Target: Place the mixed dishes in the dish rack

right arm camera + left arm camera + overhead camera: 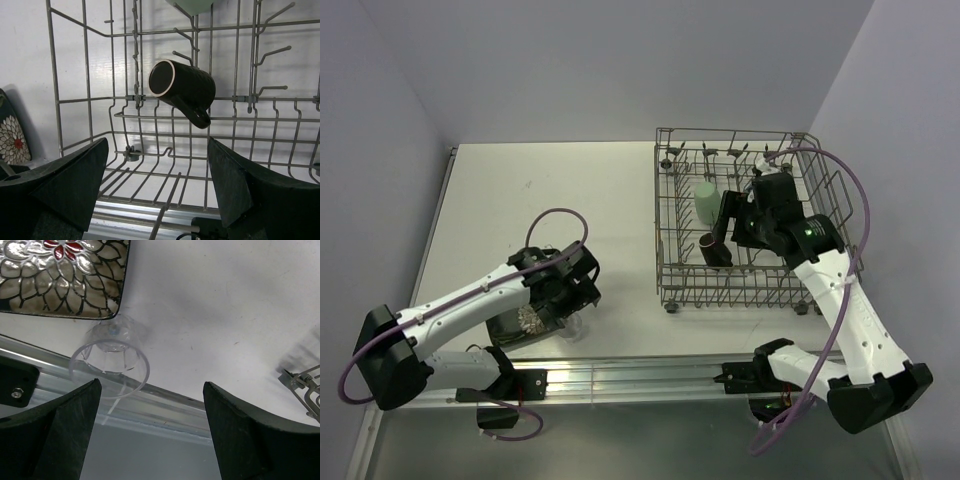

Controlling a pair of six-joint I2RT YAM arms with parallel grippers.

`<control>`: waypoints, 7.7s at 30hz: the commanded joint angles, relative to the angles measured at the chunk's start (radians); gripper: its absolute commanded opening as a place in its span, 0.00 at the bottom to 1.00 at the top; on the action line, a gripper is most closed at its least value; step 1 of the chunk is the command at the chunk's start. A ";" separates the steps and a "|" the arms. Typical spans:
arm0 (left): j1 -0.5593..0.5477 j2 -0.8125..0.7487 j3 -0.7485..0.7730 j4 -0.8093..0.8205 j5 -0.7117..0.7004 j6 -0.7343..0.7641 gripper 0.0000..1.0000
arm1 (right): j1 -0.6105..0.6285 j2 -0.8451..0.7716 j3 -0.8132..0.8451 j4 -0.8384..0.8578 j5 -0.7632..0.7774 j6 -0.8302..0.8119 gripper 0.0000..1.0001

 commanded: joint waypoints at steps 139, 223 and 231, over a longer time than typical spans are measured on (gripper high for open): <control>0.059 -0.399 0.056 0.198 0.113 -0.189 0.99 | 0.038 0.397 0.147 0.244 0.026 -0.027 0.00; 0.309 0.778 0.287 0.026 -0.370 0.549 0.73 | 0.043 -0.087 0.106 -0.004 -0.207 -0.048 1.00; 0.311 0.908 0.309 0.123 -0.364 0.575 0.00 | 0.041 -0.099 0.107 -0.011 -0.198 -0.047 1.00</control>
